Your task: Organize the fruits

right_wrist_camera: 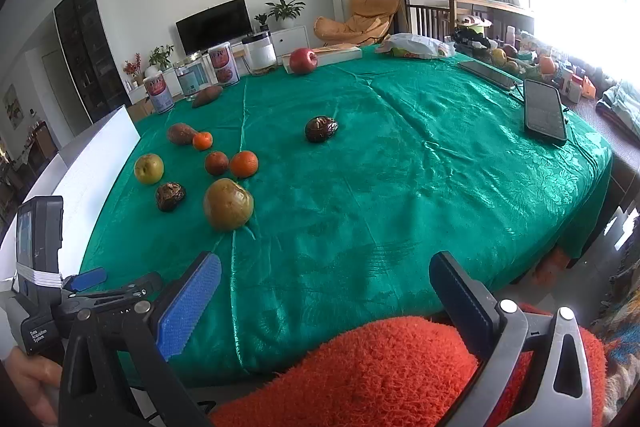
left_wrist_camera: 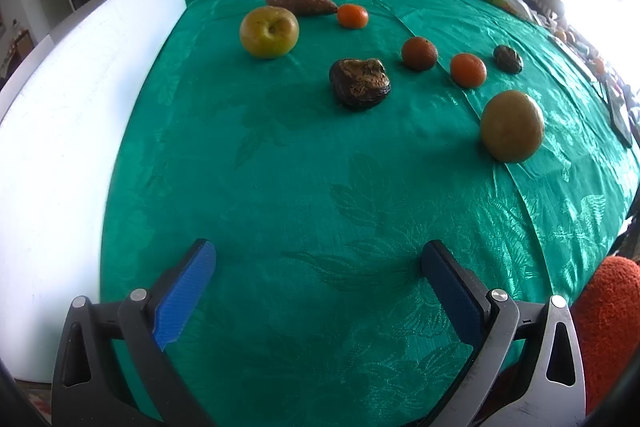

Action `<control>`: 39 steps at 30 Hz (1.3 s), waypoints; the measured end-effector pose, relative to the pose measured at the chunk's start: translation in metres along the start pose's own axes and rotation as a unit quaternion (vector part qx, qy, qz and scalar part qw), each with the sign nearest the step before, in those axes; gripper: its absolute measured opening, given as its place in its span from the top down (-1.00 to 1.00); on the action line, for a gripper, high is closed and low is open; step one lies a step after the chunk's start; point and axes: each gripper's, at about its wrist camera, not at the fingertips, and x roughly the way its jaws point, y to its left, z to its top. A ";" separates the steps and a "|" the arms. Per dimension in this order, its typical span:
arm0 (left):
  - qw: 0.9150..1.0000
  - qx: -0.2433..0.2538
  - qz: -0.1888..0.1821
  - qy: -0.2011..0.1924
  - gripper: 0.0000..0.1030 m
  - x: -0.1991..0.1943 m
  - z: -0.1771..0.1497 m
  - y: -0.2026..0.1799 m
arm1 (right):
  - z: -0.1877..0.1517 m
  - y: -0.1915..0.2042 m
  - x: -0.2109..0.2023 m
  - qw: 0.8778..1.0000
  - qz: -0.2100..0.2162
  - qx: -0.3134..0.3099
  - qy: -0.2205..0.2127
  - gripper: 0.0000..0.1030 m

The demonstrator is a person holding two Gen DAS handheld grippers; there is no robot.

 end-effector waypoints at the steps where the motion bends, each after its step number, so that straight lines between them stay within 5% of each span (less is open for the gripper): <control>1: 1.000 0.000 0.000 0.002 -0.99 0.000 0.000 0.000 | 0.000 -0.001 0.000 1.000 0.001 0.001 0.001 -1.00; 39: 1.000 0.024 -0.019 0.003 -0.99 0.002 0.002 0.002 | -0.001 -0.004 0.007 1.000 0.007 0.017 0.021 -1.00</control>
